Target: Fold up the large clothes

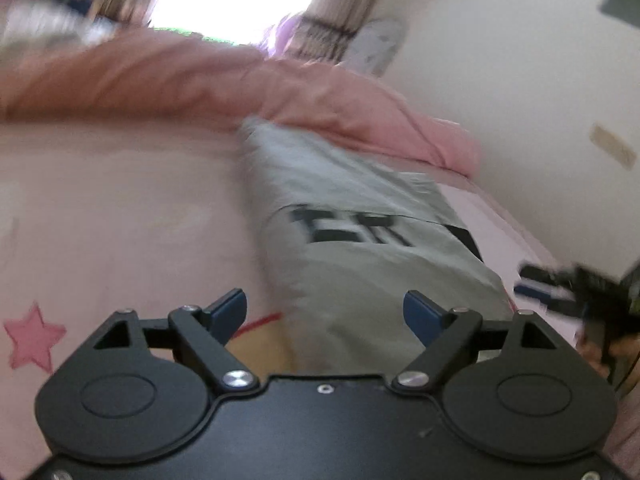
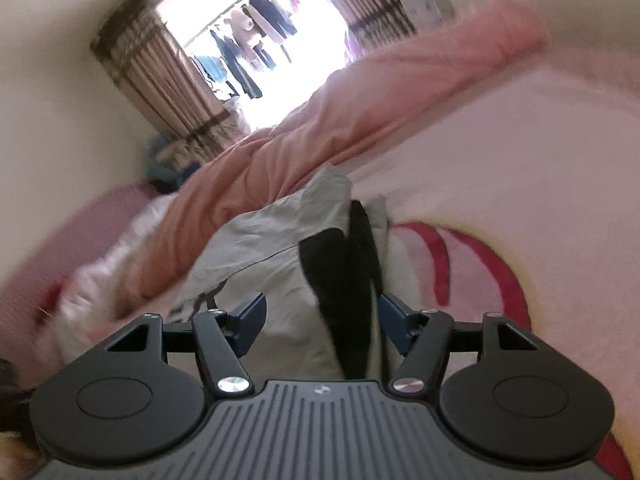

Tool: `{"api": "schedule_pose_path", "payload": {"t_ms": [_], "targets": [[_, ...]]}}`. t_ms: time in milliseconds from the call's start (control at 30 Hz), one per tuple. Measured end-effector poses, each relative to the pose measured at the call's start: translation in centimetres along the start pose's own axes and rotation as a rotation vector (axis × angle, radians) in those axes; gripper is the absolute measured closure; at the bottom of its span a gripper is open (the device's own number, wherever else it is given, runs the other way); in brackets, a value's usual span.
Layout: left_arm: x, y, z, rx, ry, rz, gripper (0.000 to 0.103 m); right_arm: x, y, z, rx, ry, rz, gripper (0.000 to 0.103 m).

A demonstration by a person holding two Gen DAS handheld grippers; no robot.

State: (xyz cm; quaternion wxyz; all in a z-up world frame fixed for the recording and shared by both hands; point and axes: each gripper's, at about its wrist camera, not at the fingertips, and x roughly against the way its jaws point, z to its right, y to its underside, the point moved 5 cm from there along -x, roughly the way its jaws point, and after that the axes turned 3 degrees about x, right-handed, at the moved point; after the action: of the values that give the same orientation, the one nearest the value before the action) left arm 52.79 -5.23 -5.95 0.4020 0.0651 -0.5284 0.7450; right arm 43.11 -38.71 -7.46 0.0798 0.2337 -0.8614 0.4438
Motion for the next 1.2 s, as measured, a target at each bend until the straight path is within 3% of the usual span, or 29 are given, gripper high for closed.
{"api": "schedule_pose_path", "payload": {"t_ms": [133, 267, 400, 600, 800, 933, 1033, 1100, 1200], "targets": [[-2.6, -0.1, -3.6, 0.187, 0.071, -0.095, 0.017, -1.8, 0.4, 3.8, -0.169, -0.079, -0.073, 0.026], [-4.7, 0.1, -5.0, 0.286, 0.145, -0.155, 0.017, -3.5, 0.8, 4.7, -0.211, -0.130, -0.094, 0.028], [-5.9, -0.2, -4.9, 0.293, 0.202, -0.154, 0.007, -4.9, 0.4, 4.4, -0.207, -0.173, -0.110, 0.028], [-7.9, -1.3, -3.6, 0.265, 0.246, -0.168, 0.003, -7.1, -0.4, 3.4, -0.162, -0.189, -0.142, 0.026], [-10.5, -2.5, -1.8, 0.205, 0.241, -0.163, 0.000, -8.5, -0.8, 2.2, -0.103, -0.174, -0.154, 0.017], [-11.0, -3.0, -1.7, 0.247, 0.238, -0.172, 0.001, -9.0, -0.7, 1.5, -0.091, -0.150, -0.147, 0.018], [-11.0, -3.1, -1.5, 0.220, 0.185, -0.172, 0.012, -9.0, -0.4, 1.3, -0.097, -0.135, -0.148, 0.042], [-10.7, -3.2, -0.9, 0.174, 0.134, -0.168, 0.035, -8.9, -0.5, 0.9, -0.111, -0.135, -0.142, 0.060], [-9.5, -3.8, -0.2, 0.151, 0.113, -0.151, 0.061, -8.3, -0.6, 0.1, -0.140, -0.131, -0.115, 0.074]]}}
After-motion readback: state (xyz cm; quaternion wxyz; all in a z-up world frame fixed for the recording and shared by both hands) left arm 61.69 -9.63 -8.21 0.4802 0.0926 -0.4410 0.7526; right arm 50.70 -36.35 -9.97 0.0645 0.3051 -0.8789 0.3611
